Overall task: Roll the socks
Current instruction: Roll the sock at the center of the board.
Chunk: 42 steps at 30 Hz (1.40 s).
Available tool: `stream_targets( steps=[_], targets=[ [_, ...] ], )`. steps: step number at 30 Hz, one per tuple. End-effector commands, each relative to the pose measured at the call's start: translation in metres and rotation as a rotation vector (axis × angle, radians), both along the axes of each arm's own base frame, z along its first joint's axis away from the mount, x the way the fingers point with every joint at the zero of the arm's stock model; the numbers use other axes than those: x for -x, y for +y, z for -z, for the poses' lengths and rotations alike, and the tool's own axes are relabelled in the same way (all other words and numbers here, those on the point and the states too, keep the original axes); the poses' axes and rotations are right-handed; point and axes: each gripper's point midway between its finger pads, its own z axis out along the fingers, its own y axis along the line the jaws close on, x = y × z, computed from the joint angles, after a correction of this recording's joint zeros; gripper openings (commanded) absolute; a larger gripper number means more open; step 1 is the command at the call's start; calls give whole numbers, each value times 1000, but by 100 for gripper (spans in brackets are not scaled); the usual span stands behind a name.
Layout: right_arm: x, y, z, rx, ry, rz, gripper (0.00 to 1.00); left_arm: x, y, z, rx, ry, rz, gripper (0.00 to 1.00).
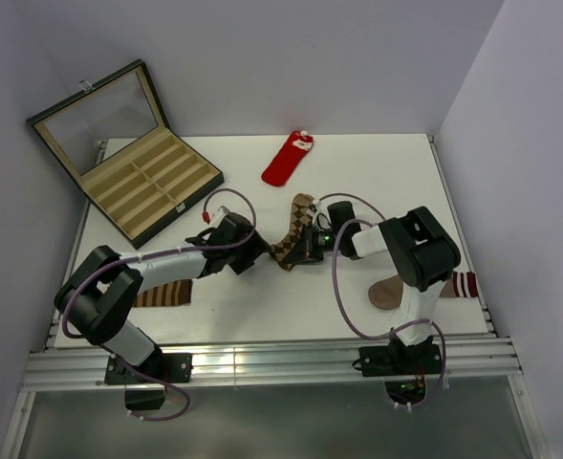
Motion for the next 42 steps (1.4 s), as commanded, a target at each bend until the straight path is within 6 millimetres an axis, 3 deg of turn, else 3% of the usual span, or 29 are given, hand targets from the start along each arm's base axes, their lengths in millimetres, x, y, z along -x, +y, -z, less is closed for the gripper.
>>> stream_targets(
  steps=[1,7,13,19,23,28,29,31,34,36,39,42],
  targets=[
    [38,-16,39,22,286,56,0,-10,-17,-18,63,-81,46,73],
    [39,-25,53,25,376,121,0,-11,-31,-15,79,-89,106,73],
    [37,-33,61,46,392,156,0,-9,-40,1,53,-48,153,69],
    [35,-34,64,59,393,166,0,-7,-45,16,27,-7,178,58],
    [31,-35,62,69,374,168,0,1,-39,32,-25,52,186,38],
    [25,-36,59,87,343,165,1,3,-36,37,-56,77,185,15],
    [22,-36,56,91,323,168,1,2,-34,39,-72,81,183,7],
    [17,-36,48,99,275,159,4,1,-32,40,-101,90,185,0],
    [6,-36,28,127,171,152,17,0,-27,41,-150,101,180,0],
    [-6,-34,-1,123,38,142,29,-1,-22,44,-186,111,178,0],
    [-21,-37,-22,133,-54,170,36,-3,-20,42,-208,110,173,0],
    [-36,-41,-39,170,-135,190,36,-3,-17,42,-225,111,171,0]
  ],
)
